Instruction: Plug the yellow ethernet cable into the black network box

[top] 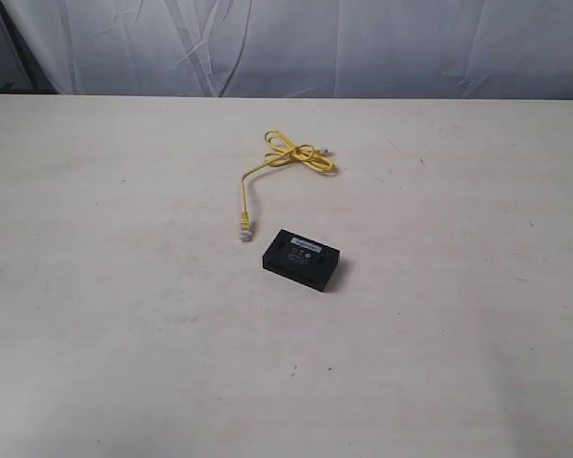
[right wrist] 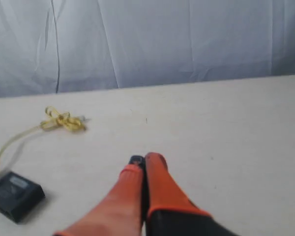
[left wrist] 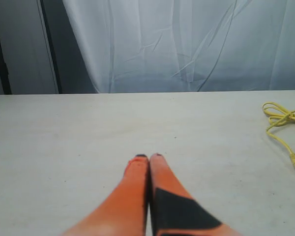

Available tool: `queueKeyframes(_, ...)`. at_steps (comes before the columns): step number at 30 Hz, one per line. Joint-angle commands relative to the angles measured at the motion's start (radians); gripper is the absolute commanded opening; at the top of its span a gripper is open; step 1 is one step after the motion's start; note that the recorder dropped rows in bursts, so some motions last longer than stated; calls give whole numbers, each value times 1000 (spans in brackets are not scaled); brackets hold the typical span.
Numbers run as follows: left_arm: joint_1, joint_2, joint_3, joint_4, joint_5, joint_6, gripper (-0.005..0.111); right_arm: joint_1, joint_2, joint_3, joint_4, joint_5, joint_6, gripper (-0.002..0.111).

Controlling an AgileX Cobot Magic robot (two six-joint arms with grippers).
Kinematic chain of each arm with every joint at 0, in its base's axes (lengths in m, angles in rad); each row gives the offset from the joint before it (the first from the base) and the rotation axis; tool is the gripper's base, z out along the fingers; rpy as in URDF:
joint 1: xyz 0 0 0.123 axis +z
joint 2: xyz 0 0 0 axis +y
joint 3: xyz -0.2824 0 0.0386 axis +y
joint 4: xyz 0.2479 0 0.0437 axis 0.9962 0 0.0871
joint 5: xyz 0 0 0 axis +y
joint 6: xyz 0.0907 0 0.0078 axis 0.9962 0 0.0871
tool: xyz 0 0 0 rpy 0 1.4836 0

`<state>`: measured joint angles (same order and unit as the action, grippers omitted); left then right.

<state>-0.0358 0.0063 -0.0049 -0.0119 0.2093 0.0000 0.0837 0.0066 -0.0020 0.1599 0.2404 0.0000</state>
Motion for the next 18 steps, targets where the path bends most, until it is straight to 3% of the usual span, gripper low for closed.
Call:
queueKeyframes(1, 4, -6, 5, -104, -8, 0, 0, -6, -7, 2, 170, -277, 0, -1)
queueKeyframes(7, 4, -6, 5, -217, -27, 0, 0, -2, -7, 2, 406, -592, 94, -1)
queueKeyframes(12, 4, -6, 5, -264, -56, 0, 0, -2, 5, -108, 195, -506, 105, -1)
queueKeyframes(18, 4, -6, 5, -292, -77, 0, 0, -2, 239, -303, 59, -386, 104, -1)
